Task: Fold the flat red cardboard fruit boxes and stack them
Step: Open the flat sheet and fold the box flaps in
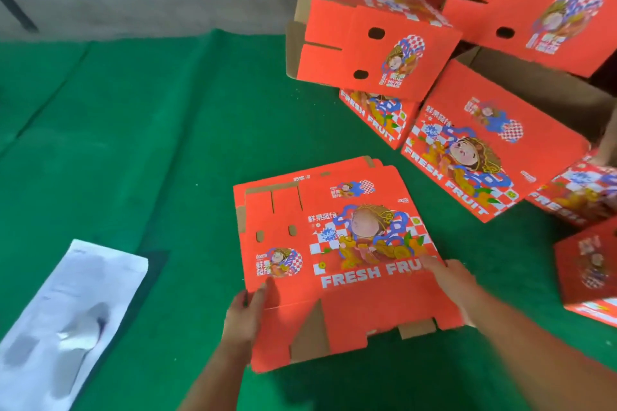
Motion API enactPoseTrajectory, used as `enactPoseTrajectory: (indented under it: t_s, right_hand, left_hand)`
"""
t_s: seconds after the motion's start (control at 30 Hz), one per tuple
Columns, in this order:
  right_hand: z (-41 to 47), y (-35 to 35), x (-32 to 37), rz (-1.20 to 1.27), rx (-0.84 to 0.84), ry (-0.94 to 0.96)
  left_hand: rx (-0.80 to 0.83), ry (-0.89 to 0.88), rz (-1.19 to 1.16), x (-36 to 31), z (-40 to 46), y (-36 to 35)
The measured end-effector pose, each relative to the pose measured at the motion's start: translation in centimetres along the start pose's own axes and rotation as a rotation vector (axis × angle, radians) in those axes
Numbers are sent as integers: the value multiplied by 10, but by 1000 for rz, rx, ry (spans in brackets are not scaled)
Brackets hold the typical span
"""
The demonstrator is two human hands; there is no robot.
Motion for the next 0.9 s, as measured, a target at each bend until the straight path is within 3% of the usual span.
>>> enactPoseTrajectory:
  t_s: [0.27,0.4,0.63,0.77,0.83,0.9]
  right_hand:
    - [-26,-21,-11,116,10,56]
    - [-41,-14,-1,111,-91,175]
    - [-56,-8,12,23,-69,169]
    - [-79,5,28,61,-108,242]
    - [-95,3,36,113,-61,315]
    - [-112,-7,41,181,46,362]
  left_hand:
    - [-40,-178,20,-17,20,28]
    - [-50,-294,7,-35,27,47]
    - [168,-192,-75,-68,13,34]
    - [105,-208,-104,-75,-4,39]
    - [183,-161,-299,-77,-23,28]
    - [361,-110,-474,-82,-46,7]
Point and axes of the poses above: each hand's wrist, its own z-axis towards the middle knuckle, its own y-axis out of the back of the hand, x = y × z, the point moved 4 cm from there along z, towards the middle knuckle, and after that the axes turned 5 degrees about -y, right-handed, at the moved point
